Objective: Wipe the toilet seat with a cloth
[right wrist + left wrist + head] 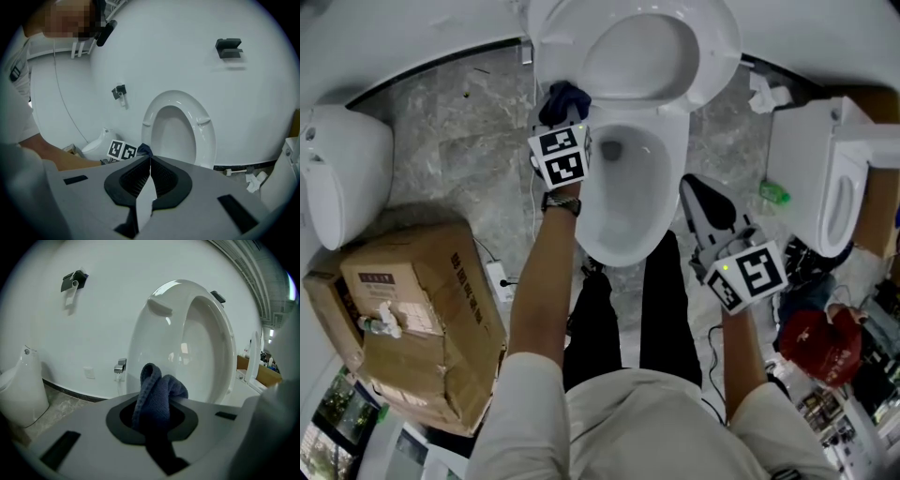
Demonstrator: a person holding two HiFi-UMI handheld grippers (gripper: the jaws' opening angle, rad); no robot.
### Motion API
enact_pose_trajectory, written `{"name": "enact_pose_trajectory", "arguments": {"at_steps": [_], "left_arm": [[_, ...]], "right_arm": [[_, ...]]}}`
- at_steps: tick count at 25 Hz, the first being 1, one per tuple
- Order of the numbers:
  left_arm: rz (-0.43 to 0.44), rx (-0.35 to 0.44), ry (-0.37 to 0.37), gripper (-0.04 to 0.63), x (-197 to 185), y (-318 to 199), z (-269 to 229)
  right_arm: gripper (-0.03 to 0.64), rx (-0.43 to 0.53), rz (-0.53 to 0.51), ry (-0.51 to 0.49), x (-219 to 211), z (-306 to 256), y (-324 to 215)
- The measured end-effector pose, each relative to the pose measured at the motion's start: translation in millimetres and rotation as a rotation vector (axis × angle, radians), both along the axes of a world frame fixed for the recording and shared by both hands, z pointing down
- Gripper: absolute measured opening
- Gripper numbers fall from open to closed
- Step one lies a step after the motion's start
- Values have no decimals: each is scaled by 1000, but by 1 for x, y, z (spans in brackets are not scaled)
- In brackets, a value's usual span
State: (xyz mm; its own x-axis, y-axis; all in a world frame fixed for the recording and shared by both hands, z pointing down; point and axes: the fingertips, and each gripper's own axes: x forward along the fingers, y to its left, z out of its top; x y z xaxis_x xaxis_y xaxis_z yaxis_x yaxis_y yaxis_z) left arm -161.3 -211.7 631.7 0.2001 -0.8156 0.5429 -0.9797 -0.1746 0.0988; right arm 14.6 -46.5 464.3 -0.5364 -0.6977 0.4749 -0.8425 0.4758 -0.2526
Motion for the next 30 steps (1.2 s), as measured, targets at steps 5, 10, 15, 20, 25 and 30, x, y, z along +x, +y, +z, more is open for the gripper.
{"name": "enact_pose_trajectory", "arguments": {"at_steps": [5, 10, 15, 20, 25, 30], "left_arm": [[-14, 14, 12, 44, -7, -4, -12], [-23, 47, 30, 44, -8, -17, -43], [-19, 92, 28, 44, -13, -31, -79], [-49, 113, 53, 44, -11, -36, -104], [-102, 96, 106, 44, -7, -38, -122], [-163, 57, 135, 43, -7, -32, -126]], "right_arm": [[29, 13, -25, -7, -11, -11, -8], [29, 22, -5, -9, -1, -25, -18], [29, 34, 0, -17, -1, -42, -25], [29, 47, -9, -11, 4, -64, -36], [29, 63, -16, 2, 19, -83, -52], [29, 81, -40, 11, 32, -100, -65]]}}
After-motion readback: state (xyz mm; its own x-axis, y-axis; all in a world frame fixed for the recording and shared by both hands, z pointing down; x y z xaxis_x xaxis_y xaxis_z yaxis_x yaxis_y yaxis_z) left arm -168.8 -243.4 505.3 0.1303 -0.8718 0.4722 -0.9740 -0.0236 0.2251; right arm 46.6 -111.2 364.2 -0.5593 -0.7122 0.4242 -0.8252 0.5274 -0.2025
